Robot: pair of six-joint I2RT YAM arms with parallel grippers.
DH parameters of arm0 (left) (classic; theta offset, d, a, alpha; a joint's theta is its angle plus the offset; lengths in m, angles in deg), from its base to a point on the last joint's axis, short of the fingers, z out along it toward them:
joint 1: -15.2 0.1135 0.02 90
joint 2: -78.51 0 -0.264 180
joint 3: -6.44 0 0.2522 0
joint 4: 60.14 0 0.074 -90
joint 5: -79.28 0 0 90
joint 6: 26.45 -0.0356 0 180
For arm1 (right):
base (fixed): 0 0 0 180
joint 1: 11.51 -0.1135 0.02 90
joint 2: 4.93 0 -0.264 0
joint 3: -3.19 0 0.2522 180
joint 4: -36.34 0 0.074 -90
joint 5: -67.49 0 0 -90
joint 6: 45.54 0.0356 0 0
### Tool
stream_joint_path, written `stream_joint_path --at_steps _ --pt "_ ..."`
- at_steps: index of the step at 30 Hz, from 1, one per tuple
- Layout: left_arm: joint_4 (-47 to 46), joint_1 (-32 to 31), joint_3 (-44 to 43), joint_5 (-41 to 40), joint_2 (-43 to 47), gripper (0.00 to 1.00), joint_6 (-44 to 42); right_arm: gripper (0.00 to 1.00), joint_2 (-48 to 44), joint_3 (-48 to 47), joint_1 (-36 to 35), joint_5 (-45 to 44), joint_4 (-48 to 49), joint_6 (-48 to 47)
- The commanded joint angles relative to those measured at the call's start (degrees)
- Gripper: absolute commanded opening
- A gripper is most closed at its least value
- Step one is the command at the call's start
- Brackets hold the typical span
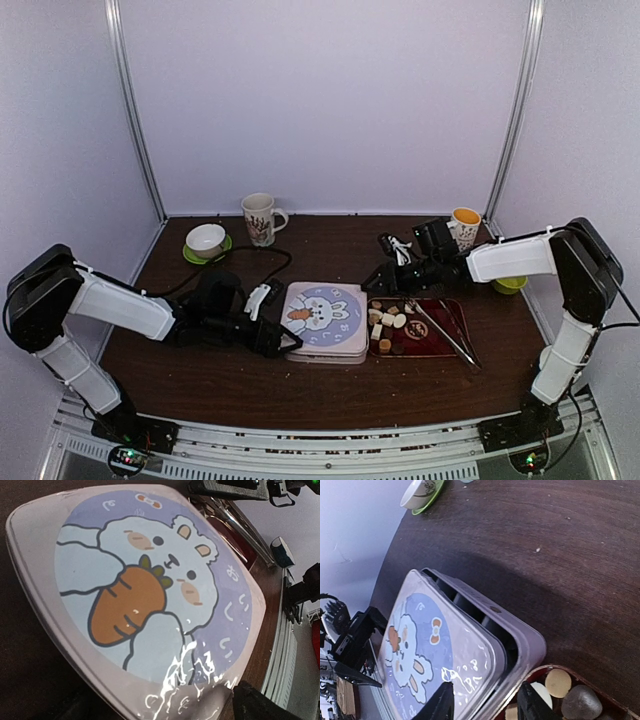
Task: Pack the chocolate
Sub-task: Place the box lid on the packing box.
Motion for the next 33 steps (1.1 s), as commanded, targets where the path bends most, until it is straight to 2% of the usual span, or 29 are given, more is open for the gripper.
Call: stream_joint_path --at_steps 1,10,16,18,21,30,33 --pt "-0.2 -0.4 -1.4 -1.3 0.4 0.96 0.3 0.49 -1.6 -2.6 0.5 -6.1 -5.2 -4.3" --pt "1.4 -0.5 -1.4 -4.3 2.2 0.97 0.3 0.66 -2.8 -5.4 0.5 -9.3 -8.0 -5.8" --pt "4.5 -0.8 -2.0 -8.0 5.2 0.98 0.8 0.71 -5.8 -5.9 0.5 -13.1 -9.2 -6.3" --pt "6.0 -0.8 -2.1 -9.5 7.0 0.98 0.5 0.79 -7.7 -5.1 0.5 -15.6 -8.9 -6.4" --pt "9.9 -0.9 -3.0 -11.4 9.5 0.98 -0.1 0.98 -11.1 -4.4 0.5 -18.8 -9.0 -6.5" --pt "18.1 -0.9 -4.8 -15.5 18.0 0.98 -2.4 1.0 -18.2 -5.3 0.6 -28.1 -13.9 -5.7" --pt "20.9 -0.8 -5.4 -16.6 20.6 0.98 -3.3 1.0 -21.7 -6.5 0.5 -33.8 -17.5 -9.0"
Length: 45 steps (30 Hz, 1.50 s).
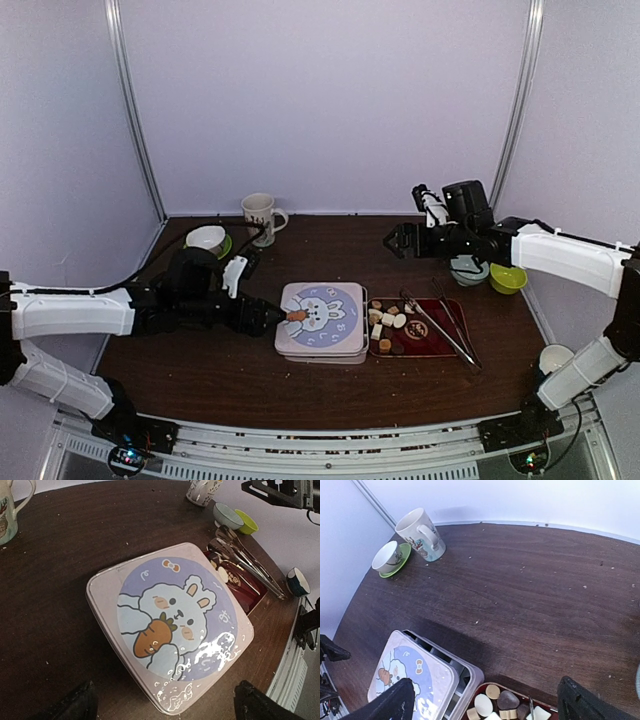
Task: Pack the chocolate
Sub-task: Place the box lid on the packing box, then adjust the box lid on the packing box.
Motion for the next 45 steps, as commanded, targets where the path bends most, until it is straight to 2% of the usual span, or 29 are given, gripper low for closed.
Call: stream_joint_path --at_steps 1,5,10,15,22,25,30,37,45 --pt "4.7 -0.2 -2.3 -3.0 3.8 0.98 -2.4 1.0 -5.9 -1.9 0.2 -10.7 -5.3 -3.9" --pt "7.7 -0.2 -2.7 -3.9 6.9 0.98 -3.4 1.0 -13.1 0.3 0.2 -14.4 -4.5 -6.7" --pt "9.1 -0.2 -2.7 -3.6 10.0 0.98 -4.7 1.0 -21.2 3.8 0.2 -18.0 -3.0 -4.0" --pt "10.8 -1.3 -2.7 0.4 10.9 0.98 -6.1 1.0 -25.2 6.0 0.3 -12.8 -3.5 -3.4" --pt "16.5 -6.4 -2.3 -6.2 11.8 0.98 -5.8 1.0 -26.9 9.5 0.3 -6.5 -4.2 -1.9" --pt "16.0 -8.8 -1.3 -9.1 11.1 0.98 -5.2 1.0 -26.1 11.8 0.2 -3.2 -2.7 -0.2" --pt "7.8 -14.0 3.4 -12.5 11.1 0.98 -8.4 1.0 -23.2 14.1 -0.7 1.3 -0.8 3.2" --pt "4.5 -14.8 6.9 -16.9 7.2 0.98 -13.0 1.0 -16.6 14.8 -5.9 1.6 1.3 5.5" --pt "-1.7 -15.1 8.2 -19.6 1.2 0.98 -15.8 1.0 -4.2 9.2 -10.8 1.7 1.1 5.9"
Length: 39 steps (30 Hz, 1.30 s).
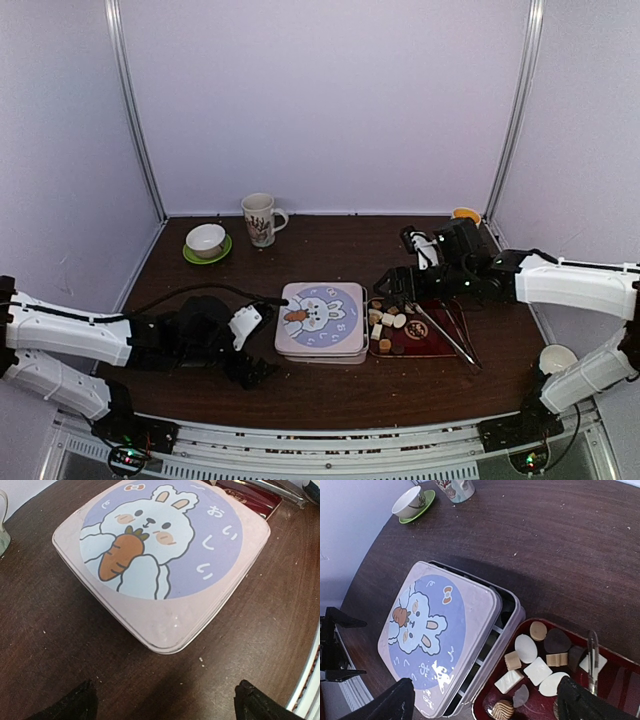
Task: Pack the chocolate
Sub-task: Adjust the box lid on the packing box.
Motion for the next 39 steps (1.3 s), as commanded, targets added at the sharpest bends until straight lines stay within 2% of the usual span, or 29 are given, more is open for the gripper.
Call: stream_joint_path --at_steps 1,8,18,39 --pt "-7.3 -0.3 -0.3 -2.7 -4.2 0.98 -2.9 1.0 5.0 -4.1 -1.7 0.6 1.4 1.0" --pt "-14.1 -0.3 -1.4 -1.6 -11.6 0.97 -3.9 1.0 12.4 -8.2 -2.0 2.6 2.0 2.5" --pt "-20.4 -0.3 -1.2 0.0 -17.2 0.96 -4.1 1.0 17.3 -8.5 -2.1 5.2 5.6 5.4" --pt "-23.9 0.3 -0.6 0.2 -19.1 0.95 -5.5 1.0 19.8 -7.3 -2.1 8.0 7.3 9.1"
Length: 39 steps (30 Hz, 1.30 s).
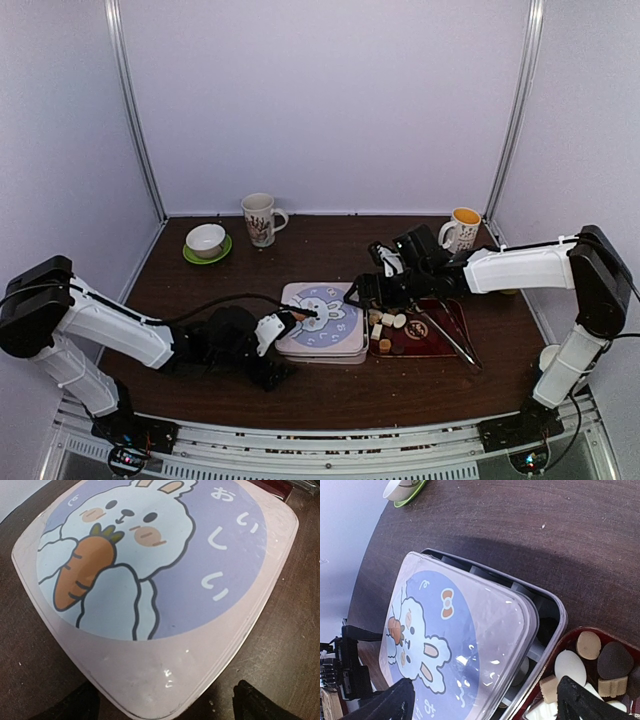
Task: Pack the chocolate
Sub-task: Adjust the box lid on the packing box.
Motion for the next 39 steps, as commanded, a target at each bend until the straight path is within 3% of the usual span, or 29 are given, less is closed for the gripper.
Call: stream_joint_path --at_steps 1,20,39 --pt "-4.8 0.6 0.0 1.1 0.0 0.95 -1.4 1.0 0.0 0.9 -0.2 1.5 2.4 1.7" --pt "-6.8 3.4 2.4 1.4 0.9 0.93 1.1 1.0 -0.4 0.7 -0.3 1.4 1.2 0.9" --pt "-2.7 5.1 -3.3 3.7 -4.2 0.8 -0.5 1.0 0.3 -0.5 -0.2 1.6 -1.2 0.3"
